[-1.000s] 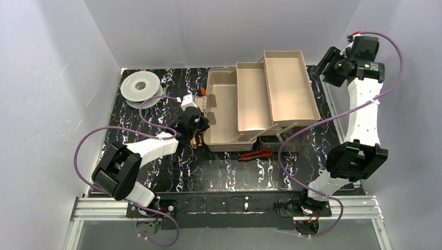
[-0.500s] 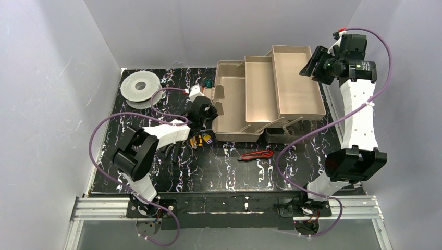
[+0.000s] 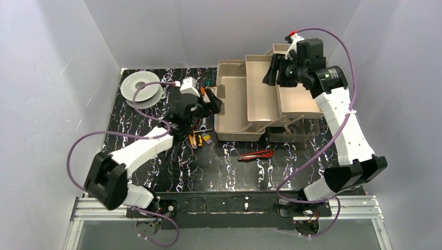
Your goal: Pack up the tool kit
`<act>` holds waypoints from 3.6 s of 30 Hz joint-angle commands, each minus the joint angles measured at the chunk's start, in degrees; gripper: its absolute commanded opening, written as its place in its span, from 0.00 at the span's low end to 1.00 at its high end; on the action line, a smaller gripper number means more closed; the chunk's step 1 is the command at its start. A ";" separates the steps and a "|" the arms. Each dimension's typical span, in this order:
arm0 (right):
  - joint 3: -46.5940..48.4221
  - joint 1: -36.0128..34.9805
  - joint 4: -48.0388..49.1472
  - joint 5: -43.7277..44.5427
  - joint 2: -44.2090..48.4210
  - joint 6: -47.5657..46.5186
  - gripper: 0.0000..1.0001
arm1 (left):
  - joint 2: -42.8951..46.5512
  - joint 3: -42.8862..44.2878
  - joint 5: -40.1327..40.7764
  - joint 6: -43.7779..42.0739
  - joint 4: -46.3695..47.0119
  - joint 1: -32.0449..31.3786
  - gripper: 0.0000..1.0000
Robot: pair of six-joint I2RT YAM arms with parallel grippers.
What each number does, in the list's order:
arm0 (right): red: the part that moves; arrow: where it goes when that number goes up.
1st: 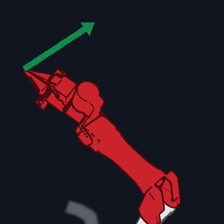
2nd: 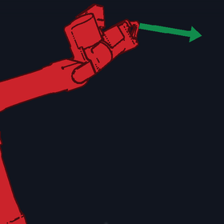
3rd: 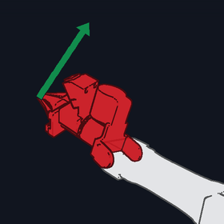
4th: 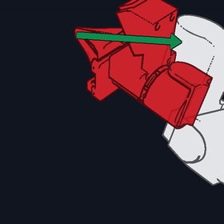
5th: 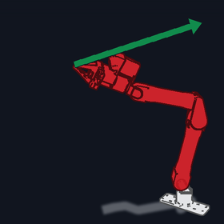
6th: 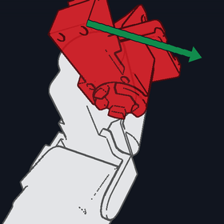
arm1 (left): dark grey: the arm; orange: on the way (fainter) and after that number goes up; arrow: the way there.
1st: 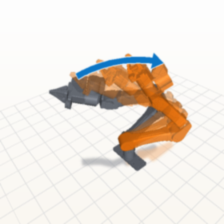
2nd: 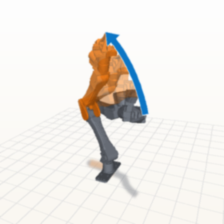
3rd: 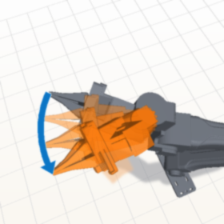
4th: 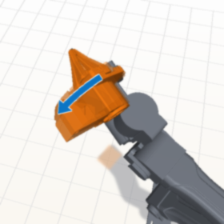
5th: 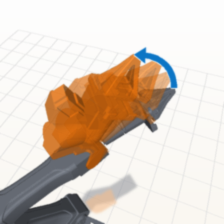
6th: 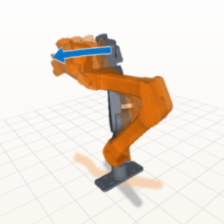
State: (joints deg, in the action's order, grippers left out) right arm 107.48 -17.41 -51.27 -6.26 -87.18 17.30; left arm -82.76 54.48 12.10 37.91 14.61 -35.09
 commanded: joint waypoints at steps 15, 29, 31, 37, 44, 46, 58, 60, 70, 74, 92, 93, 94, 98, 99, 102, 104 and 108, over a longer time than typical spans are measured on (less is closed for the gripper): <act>-32.41 -24.76 16.86 7.51 20.42 -9.63 0.63 | 37.78 -16.57 3.87 -2.52 -26.63 2.57 0.98; -63.05 -18.98 19.25 26.47 22.48 28.56 0.81 | 45.59 -28.13 -0.36 0.67 -26.15 2.57 0.98; -62.37 -10.21 14.14 26.20 23.04 36.01 0.79 | 45.79 -28.29 -0.34 0.83 -25.59 2.57 0.98; -60.92 -9.71 7.05 34.24 27.54 47.61 0.75 | 46.87 -28.28 0.59 0.81 -25.07 2.57 0.98; -63.80 -9.73 10.04 33.28 32.86 51.07 0.75 | 46.46 -28.46 0.57 0.51 -24.48 2.57 0.98; -64.11 -9.72 11.73 30.29 32.60 51.24 0.74 | 46.51 -28.59 0.43 0.46 -24.22 2.57 0.98; -64.28 -17.22 8.77 25.46 23.72 64.81 0.73 | 46.87 -30.18 -0.11 0.84 -21.93 2.57 0.98; -64.52 -17.22 11.18 24.86 22.25 65.91 0.72 | 46.67 -30.16 -0.38 0.85 -21.78 2.57 0.98; -63.61 -16.43 17.28 21.56 14.04 74.64 0.75 | 48.16 -29.09 1.00 -0.42 -23.83 2.57 0.98; -66.05 -15.86 18.54 19.55 13.30 77.98 0.76 | 48.48 -29.00 0.76 -0.93 -23.66 2.57 0.98; -70.89 -12.64 23.50 12.67 6.60 83.16 0.64 | 50.99 -28.41 3.55 -2.32 -27.10 2.55 0.98; -71.10 -12.16 23.30 12.29 6.48 83.28 0.63 | 51.60 -28.38 3.95 -2.51 -27.48 2.57 0.98; -71.36 -11.82 23.45 12.15 6.53 83.32 0.61 | 52.20 -28.46 4.20 -2.71 -27.80 2.57 0.98; -71.30 -11.44 21.14 13.20 8.37 83.06 0.25 | 53.63 -28.56 4.42 -3.39 -28.48 2.57 0.98; -71.18 -11.42 19.42 13.79 9.27 83.09 0.25 | 53.68 -28.52 4.43 -3.52 -28.56 2.57 0.98; -71.24 -11.31 16.33 15.52 13.70 82.66 0.10 | 53.91 -28.18 4.38 -3.59 -29.00 2.57 0.98; -71.05 -11.40 13.98 17.23 17.59 81.97 0.05 | 54.23 -28.08 4.21 -3.62 -29.28 2.57 0.98; -70.69 -11.42 9.05 19.50 24.75 80.84 0.03 | 55.11 -28.07 3.68 -3.32 -29.59 2.57 0.98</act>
State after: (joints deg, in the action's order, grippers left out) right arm 36.84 -29.06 -33.69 8.03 -68.40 98.83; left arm -28.84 24.80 15.09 35.29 -13.65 -32.73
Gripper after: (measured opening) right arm 0.066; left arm 0.981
